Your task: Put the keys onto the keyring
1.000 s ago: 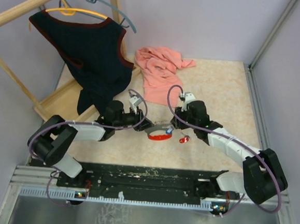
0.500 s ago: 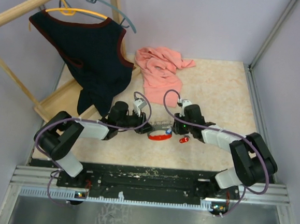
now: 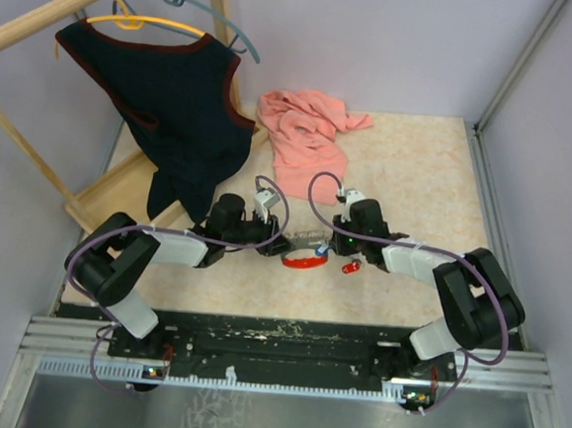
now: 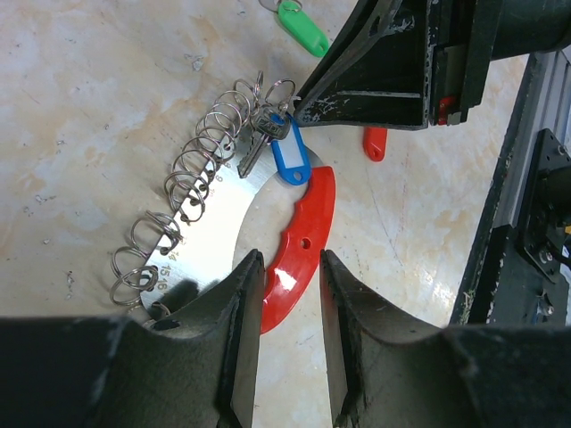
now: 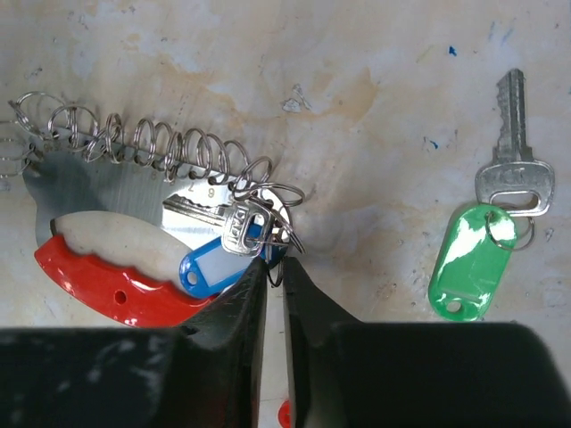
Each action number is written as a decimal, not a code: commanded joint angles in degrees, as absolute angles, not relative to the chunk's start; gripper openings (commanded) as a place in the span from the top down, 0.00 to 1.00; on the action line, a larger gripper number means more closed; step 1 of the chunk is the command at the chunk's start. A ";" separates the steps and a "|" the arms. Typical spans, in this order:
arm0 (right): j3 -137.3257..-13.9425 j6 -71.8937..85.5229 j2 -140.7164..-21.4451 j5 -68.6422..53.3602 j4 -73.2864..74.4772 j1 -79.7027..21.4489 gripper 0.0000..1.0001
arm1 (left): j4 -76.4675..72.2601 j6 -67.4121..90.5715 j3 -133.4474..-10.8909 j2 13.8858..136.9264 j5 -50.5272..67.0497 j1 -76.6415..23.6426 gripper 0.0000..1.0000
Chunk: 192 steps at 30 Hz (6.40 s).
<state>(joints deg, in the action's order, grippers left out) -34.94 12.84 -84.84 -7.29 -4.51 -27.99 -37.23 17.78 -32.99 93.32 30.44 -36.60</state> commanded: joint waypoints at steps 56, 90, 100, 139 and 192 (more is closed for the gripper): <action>-58.27 -60.33 -75.85 -40.18 15.80 -40.25 1.00 | -49.50 -7.39 -28.68 78.49 60.34 -22.00 0.52; -55.54 -62.46 -74.50 -46.99 14.38 -40.77 1.00 | -32.77 -24.86 -37.12 87.81 68.82 -23.55 0.46; -55.97 -63.20 -75.03 -47.39 14.66 -40.96 1.00 | -35.55 -21.82 -37.92 90.33 74.69 -23.58 0.45; -50.98 -39.69 -74.64 -24.80 -1.51 -41.31 1.00 | -59.32 8.81 -17.75 75.17 35.27 -24.71 0.58; -54.39 4.78 -91.57 -1.97 7.15 -46.87 0.67 | -29.20 32.10 -18.62 75.61 13.28 -37.09 0.51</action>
<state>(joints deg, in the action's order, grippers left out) -55.86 2.72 -92.92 -3.14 11.46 -47.90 -31.70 31.46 -15.66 73.93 17.34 -36.95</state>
